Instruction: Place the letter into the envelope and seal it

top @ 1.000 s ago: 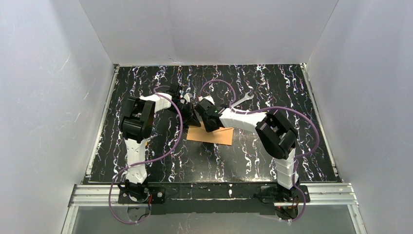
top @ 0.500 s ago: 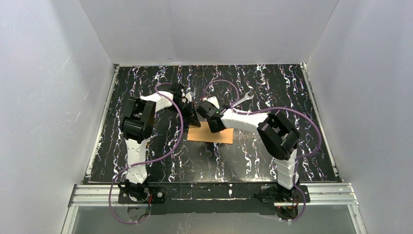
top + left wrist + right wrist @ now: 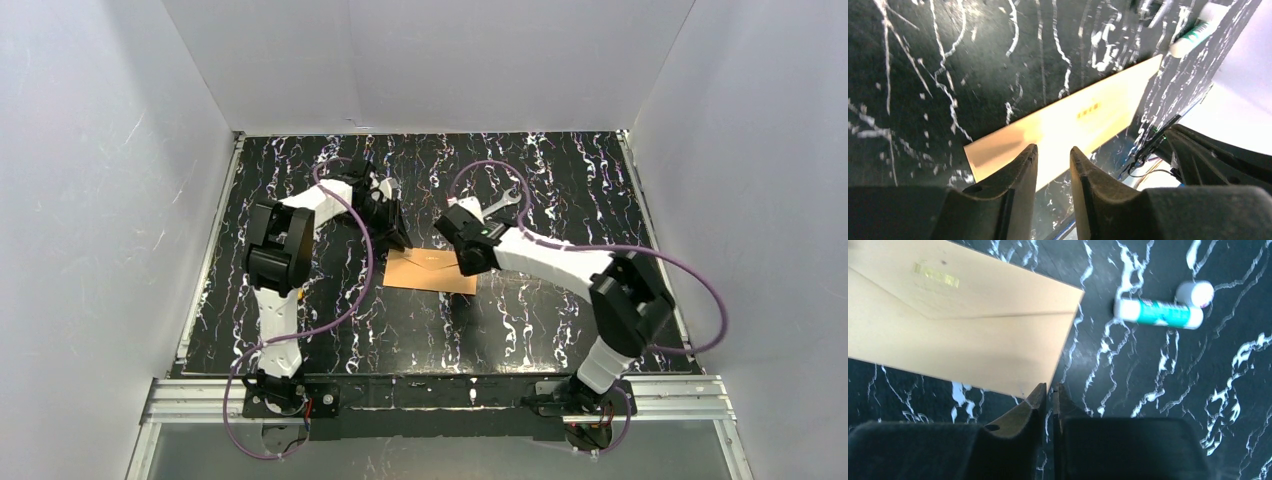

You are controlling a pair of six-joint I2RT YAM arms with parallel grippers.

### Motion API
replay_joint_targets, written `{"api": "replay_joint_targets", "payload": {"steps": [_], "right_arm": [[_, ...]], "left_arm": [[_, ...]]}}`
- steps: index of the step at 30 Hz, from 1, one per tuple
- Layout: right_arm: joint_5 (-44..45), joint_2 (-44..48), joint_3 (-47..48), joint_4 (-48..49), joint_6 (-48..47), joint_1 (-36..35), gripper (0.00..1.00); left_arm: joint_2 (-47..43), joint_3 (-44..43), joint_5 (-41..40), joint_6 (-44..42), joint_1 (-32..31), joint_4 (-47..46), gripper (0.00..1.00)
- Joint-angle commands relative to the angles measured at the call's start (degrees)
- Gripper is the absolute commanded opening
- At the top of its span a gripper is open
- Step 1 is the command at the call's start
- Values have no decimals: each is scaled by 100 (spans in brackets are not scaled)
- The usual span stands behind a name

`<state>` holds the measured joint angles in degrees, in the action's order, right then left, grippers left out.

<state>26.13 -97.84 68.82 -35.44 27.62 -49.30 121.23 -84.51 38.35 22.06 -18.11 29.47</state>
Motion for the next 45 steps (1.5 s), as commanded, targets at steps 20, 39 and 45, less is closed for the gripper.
{"api": "replay_joint_targets", "payload": {"steps": [20,39,45], "right_arm": [[-360,-330,-472,-128,425,137,12],[-1097,467,-503,366,-790,16,24],[-617,639,-236,-78,-2800,497,47]], "left_arm": [[-4789,1162,-4266,-540,96,1174,98],[-5687,1047,-6417,-236,149,1403,98],[-5729,903,-6487,-30,195,1364,98]]}}
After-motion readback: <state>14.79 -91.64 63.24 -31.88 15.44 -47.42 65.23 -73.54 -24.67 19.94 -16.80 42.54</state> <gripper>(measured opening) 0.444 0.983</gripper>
